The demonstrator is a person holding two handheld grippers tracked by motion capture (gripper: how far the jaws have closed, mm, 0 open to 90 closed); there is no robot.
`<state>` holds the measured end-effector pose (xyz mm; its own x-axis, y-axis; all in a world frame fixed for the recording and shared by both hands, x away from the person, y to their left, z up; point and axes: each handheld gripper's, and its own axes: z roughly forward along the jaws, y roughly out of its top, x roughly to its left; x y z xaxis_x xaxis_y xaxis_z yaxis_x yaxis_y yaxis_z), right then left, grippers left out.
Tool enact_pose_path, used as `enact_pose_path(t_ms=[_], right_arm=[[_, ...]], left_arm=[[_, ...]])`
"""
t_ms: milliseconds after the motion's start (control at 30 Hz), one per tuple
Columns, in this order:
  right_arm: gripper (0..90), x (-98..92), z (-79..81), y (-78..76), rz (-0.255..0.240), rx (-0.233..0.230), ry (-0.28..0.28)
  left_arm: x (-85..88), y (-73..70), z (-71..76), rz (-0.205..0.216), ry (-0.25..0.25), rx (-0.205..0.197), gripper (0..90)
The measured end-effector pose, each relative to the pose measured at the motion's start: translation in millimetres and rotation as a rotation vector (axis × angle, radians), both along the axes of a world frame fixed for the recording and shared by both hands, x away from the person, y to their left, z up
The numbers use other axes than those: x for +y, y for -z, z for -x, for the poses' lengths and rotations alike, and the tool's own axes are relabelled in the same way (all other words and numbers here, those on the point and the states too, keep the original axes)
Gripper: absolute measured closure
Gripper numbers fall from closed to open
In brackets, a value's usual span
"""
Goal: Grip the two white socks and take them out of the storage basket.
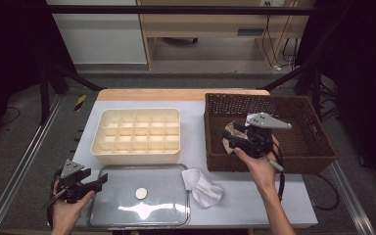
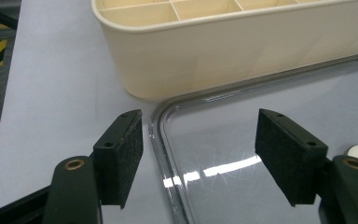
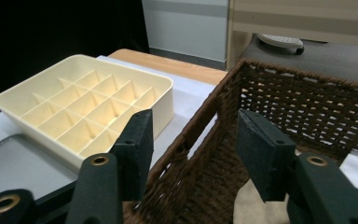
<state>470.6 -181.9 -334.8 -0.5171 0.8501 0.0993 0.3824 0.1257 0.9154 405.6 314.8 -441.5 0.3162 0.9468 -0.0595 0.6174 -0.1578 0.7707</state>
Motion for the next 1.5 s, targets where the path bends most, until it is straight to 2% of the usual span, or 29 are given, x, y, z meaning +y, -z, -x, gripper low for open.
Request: enact_pose_path(t_ms=[300,500,667,933,1267,1367,1400,1500], right_arm=[[45.2,-13.7,-31.3,-14.7,-0.003,-0.006,0.072],[44.6,-17.7,-52.0,-17.8,0.002,-0.011,0.114],[44.5,-20.0,-68.3,-17.3,0.025,-0.019,0.143],[45.8,-33.6,-92.5,-4.7,0.028,0.027,0.211],[46.6,-52.2,-112.8,10.6,0.048,0.054,0.272],[46.5,-53.6,-116.8,14.5,0.053,0.072,0.279],[46.4,-54.3,-121.1,19.6,0.072,0.091,0.286],[47.9,-56.6,-126.0,28.1,0.075,0.125,0.303]], left_arm=[[-0.4,1.3,-1.5,0.003,0.0,0.006,31.7],[0.4,1.7,-1.3,0.009,-0.003,0.005,31.5],[1.4,1.8,-1.5,0.009,-0.003,0.005,31.4],[3.1,1.8,-1.5,0.016,-0.005,0.006,31.3],[5.0,2.8,-2.8,0.017,-0.009,0.011,31.3],[5.1,3.0,-2.9,0.018,-0.01,0.012,31.3],[5.2,3.2,-3.2,0.017,-0.011,0.015,31.3],[5.6,3.3,-3.3,0.018,-0.012,0.015,31.3]])
